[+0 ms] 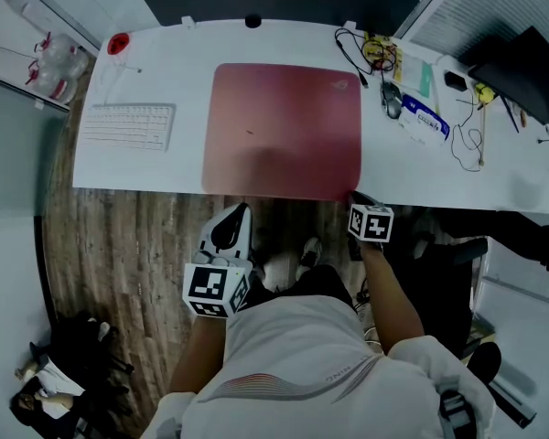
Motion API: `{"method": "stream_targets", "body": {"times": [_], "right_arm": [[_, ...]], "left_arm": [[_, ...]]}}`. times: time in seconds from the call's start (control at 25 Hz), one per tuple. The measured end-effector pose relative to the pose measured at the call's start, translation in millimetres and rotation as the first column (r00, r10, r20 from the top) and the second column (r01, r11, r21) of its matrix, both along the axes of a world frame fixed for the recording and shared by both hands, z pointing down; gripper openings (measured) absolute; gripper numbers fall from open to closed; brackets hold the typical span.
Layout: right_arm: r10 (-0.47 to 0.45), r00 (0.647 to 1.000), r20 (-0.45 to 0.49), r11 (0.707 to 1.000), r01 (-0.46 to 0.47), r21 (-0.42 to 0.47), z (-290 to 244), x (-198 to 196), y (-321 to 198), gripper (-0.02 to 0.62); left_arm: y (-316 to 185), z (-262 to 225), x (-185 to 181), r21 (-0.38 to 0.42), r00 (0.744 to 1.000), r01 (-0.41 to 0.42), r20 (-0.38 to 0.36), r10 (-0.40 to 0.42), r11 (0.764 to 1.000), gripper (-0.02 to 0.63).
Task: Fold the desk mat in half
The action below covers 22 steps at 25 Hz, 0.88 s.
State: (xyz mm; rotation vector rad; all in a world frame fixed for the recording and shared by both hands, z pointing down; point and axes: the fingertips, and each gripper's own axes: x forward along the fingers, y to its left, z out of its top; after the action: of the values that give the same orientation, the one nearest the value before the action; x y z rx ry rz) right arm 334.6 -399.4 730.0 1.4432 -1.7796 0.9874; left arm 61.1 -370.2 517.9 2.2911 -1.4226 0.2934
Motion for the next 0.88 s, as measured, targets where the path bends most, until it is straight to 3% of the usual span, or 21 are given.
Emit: {"method": "stream_targets", "body": {"times": [0.2, 0.44, 0.88], "right_arm": [[-0.042, 0.998, -0.044, 0.99, 0.047, 0.13, -35, -9, -6, 0.08], [-0.143, 0.989, -0.034, 0.947, 0.147, 0.286, -96, -56, -23, 0.078], [-0.369, 0.929, -0.012, 0.869, 0.35, 0.35, -117, -184, -36, 0.078]], "left_arm": [[3, -5, -10, 0.011, 1.0, 0.016, 0.002, -0.016, 1.0, 0.014], [9, -12, -31, 0.027, 0.999, 0.052, -0.017, -0.052, 0.998, 0.014], [38, -17, -101, 0.047, 0.986, 0.167, -0.01, -0.167, 0.985, 0.014]]}}
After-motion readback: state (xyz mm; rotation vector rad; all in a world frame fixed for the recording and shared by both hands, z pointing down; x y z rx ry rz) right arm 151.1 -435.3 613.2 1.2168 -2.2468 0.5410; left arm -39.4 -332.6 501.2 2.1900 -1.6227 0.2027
